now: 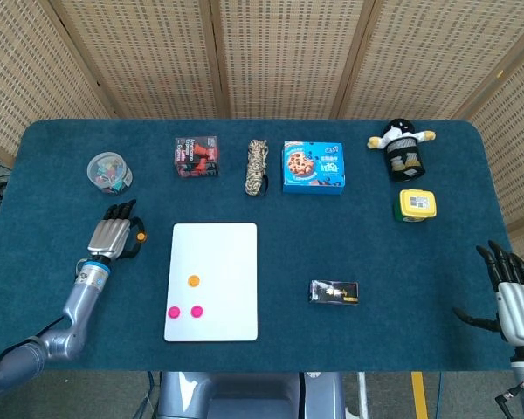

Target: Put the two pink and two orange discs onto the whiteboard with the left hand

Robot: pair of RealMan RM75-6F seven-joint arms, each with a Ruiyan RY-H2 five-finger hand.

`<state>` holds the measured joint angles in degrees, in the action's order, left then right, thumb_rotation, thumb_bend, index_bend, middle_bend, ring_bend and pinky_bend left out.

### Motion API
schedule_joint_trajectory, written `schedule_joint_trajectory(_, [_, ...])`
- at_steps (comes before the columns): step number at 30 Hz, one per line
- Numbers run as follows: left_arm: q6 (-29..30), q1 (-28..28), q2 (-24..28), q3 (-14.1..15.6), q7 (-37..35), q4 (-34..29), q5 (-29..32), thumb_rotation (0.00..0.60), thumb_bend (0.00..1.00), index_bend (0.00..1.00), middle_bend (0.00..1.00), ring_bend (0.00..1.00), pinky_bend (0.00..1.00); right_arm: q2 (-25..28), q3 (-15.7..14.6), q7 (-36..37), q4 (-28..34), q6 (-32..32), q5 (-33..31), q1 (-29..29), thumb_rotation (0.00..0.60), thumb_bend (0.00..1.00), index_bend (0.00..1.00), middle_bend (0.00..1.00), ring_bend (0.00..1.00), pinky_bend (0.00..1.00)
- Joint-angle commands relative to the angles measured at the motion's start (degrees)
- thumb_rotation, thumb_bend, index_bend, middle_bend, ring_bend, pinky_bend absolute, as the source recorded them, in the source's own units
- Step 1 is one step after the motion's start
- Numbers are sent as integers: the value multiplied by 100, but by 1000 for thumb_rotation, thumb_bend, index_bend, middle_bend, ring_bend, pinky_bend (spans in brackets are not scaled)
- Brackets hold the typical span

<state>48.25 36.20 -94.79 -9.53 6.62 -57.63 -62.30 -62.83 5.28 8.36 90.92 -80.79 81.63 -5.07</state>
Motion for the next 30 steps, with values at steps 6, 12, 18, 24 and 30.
schedule_joint_trajectory(6, [341,-119,351,102,-126,-718,-434,600,433,810,0,0,0,4,-1,3,12,9,-4,-4,600,28,0,0,0,0])
schedule_joint_trajectory(12, [787,-321,653,492,-200,-1588,-1166,600,428,810,0,0,0,9,-4,22,19,6,0,-1,600,28,0,0,0,0])
schedule_joint_trajectory(18, [957,-354,641,664,-110,-2017,-1523,600,426,810,0,0,0,11,-8,24,19,2,10,-1,600,28,0,0,0,0])
schedule_joint_trajectory(24, [893,-311,488,655,312,-2190,-1400,600,425,810,0,0,0,14,-3,61,17,-8,5,5,600,28,0,0,0,0])
schedule_joint_trajectory(30, [895,-389,342,761,440,-2069,-1352,600,425,810,0,0,0,23,-9,98,1,5,17,0,600,28,0,0,0,0])
